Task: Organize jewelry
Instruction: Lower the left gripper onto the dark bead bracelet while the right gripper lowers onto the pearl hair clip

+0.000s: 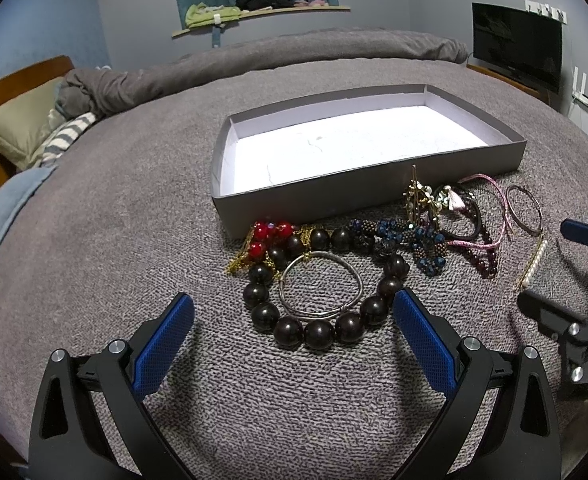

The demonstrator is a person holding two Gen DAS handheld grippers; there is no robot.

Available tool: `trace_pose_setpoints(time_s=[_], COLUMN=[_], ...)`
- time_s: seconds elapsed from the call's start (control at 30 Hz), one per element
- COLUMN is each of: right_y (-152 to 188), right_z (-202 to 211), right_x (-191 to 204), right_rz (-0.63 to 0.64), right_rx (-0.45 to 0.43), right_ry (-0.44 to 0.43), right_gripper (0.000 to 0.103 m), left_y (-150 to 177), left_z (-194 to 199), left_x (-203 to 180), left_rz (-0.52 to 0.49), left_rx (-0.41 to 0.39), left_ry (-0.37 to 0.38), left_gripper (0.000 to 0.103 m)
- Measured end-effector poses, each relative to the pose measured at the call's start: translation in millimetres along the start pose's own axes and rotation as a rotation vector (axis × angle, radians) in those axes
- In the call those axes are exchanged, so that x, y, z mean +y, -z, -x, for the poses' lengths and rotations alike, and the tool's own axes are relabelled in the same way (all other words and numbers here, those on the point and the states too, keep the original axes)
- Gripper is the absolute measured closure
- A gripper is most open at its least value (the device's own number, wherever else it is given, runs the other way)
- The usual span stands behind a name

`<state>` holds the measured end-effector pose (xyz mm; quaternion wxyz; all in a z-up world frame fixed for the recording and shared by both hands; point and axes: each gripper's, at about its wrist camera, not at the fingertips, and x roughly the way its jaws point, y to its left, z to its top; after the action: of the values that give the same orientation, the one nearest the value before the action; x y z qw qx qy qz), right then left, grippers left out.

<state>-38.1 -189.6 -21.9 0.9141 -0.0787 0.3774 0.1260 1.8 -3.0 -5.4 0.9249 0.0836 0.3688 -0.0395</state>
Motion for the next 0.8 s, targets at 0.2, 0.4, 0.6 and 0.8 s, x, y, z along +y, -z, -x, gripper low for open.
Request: trace_pose_setpoints(time_s=[0.2,0.4,0.6,0.8], right_y=[-3,-9,-10,-7], right_z=[-9,-11,-9,-1], right_x=[1,0,2,-1], right_rz=[-0.012,-0.006,0.004,-0.012], right_rx=[0.031,0.023,0.015,0.009], right_ry=[-0.019,-0.019,-0.017,-0.036], right_gripper=[0.018,0.025,0.033,0.033], left_y=[-2,-2,-2,-2], left_z=[1,2,0,3], left_x=[1,4,8,12], left_rz=[-0.002,-0.003,-0.007,-0.028], left_rx=[0.002,0.003,0.018,0.014], left_ry=[0.001,0.010,0.014,0.042], left_gripper=[0.002,0.002,0.002,0.002])
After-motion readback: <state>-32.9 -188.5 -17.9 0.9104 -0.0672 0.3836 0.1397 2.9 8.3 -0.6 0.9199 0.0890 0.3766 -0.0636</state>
